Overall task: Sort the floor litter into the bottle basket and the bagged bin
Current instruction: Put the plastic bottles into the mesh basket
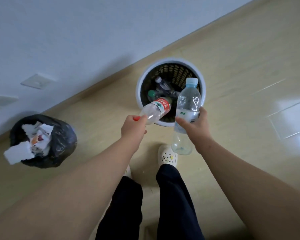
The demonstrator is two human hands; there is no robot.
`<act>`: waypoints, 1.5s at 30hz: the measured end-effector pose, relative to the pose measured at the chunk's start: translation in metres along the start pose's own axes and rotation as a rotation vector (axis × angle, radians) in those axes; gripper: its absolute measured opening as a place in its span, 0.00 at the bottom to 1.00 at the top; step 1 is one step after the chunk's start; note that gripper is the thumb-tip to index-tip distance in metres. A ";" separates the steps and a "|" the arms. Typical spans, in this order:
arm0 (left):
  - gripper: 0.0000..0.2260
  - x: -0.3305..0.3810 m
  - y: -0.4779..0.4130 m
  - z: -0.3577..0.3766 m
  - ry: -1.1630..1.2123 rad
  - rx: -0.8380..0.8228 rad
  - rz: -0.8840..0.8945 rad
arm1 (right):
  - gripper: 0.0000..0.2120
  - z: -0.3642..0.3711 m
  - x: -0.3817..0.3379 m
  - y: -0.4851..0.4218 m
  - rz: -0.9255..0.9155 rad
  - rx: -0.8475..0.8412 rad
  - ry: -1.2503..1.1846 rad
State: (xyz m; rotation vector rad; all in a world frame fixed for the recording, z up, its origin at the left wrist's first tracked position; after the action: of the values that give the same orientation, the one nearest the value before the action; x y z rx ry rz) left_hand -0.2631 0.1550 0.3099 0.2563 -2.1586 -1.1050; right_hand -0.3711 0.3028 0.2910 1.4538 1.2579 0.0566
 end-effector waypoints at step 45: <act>0.19 0.010 -0.110 0.141 -0.801 -0.220 0.057 | 0.32 -0.022 -0.018 -0.143 -0.169 -0.223 0.483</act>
State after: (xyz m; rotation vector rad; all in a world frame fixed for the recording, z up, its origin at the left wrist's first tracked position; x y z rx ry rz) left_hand -0.3766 0.1725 0.1730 -0.4210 -2.6510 -1.5779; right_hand -0.4839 0.2728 0.2041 1.1710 1.7012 0.4428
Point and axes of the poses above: each hand's wrist, its own y-axis away from the middle knuckle, its own z-axis out of the palm, x = y × z, the point moved 3 cm from there along -y, towards the middle knuckle, and after that the axes turned 6 degrees about y, right-handed, at the moved point
